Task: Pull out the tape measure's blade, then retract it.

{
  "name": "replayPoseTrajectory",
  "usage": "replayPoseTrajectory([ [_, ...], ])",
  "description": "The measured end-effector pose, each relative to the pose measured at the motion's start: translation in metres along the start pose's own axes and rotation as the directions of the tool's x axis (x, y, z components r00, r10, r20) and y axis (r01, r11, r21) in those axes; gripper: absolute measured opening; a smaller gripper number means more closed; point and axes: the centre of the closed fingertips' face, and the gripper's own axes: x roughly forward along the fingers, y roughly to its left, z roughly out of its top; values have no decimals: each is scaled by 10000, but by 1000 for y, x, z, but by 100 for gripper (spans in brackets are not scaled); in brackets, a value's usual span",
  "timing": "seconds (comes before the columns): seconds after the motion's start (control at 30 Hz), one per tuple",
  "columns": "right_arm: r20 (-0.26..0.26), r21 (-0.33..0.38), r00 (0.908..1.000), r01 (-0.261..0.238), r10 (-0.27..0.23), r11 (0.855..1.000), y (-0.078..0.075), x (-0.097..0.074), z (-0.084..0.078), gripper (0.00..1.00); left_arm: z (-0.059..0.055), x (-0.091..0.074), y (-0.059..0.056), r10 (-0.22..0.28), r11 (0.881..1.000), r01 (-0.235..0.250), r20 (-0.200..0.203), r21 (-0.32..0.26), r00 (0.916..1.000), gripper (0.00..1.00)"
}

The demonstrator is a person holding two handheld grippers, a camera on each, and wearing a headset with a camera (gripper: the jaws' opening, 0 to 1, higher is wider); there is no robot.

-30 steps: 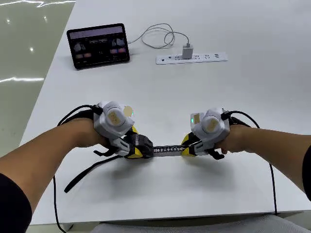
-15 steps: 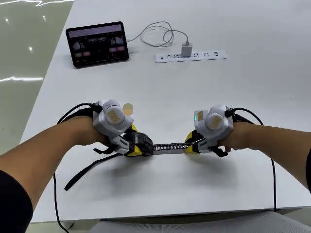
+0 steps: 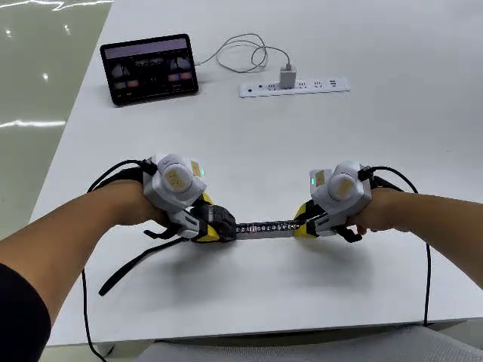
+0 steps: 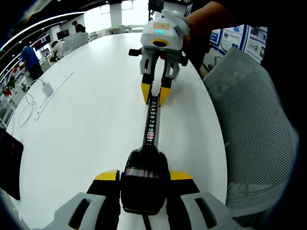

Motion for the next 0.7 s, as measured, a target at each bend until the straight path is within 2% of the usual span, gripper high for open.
replayPoseTrajectory([
  [0.7, -49, 132, 10000, 57, -56, 9999, -4, -8, -13, 11, -1, 1, 2, 35, 10000, -35, 32, -49, 10000, 33],
])
